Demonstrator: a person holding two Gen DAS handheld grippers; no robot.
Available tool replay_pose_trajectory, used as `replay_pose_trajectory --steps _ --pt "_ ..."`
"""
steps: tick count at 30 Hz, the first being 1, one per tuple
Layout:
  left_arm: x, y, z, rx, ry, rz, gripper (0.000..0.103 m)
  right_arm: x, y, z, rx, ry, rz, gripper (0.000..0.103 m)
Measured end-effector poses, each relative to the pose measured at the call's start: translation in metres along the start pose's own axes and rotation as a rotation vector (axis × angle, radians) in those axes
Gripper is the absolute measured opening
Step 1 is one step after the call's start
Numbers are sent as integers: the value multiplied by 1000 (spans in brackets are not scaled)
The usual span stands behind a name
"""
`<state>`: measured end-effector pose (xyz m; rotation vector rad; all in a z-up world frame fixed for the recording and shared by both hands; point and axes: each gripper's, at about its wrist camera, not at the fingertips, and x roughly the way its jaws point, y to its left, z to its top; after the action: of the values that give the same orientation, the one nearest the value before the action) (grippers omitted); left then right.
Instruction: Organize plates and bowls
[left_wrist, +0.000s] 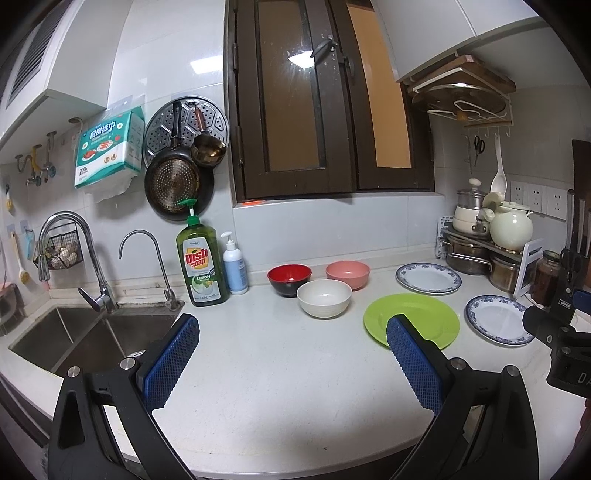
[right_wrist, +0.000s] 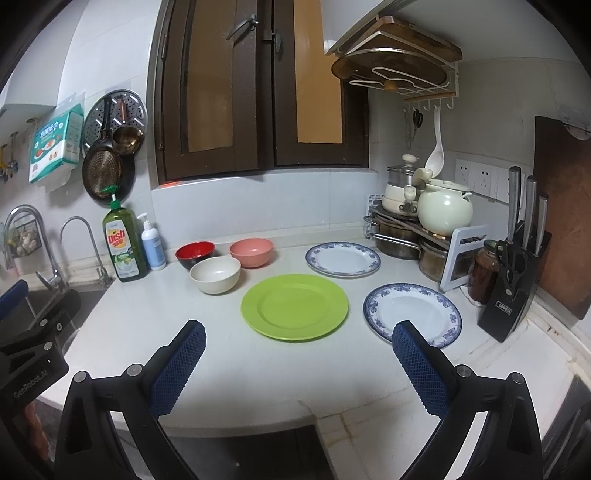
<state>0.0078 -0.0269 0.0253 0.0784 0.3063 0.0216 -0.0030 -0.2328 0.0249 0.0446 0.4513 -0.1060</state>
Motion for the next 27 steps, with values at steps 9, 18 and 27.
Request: replay_pose_trajectory --steps 9,18,27 --pt "13 -6 4 3 15 -1 103 10 -4 1 1 10 3 102" --pt "30 -26 -3 0 55 -23 103 24 -19 -4 12 31 7 102" --pt "59 -43 -4 17 117 -66 103 42 -37 -6 42 51 -24 102"
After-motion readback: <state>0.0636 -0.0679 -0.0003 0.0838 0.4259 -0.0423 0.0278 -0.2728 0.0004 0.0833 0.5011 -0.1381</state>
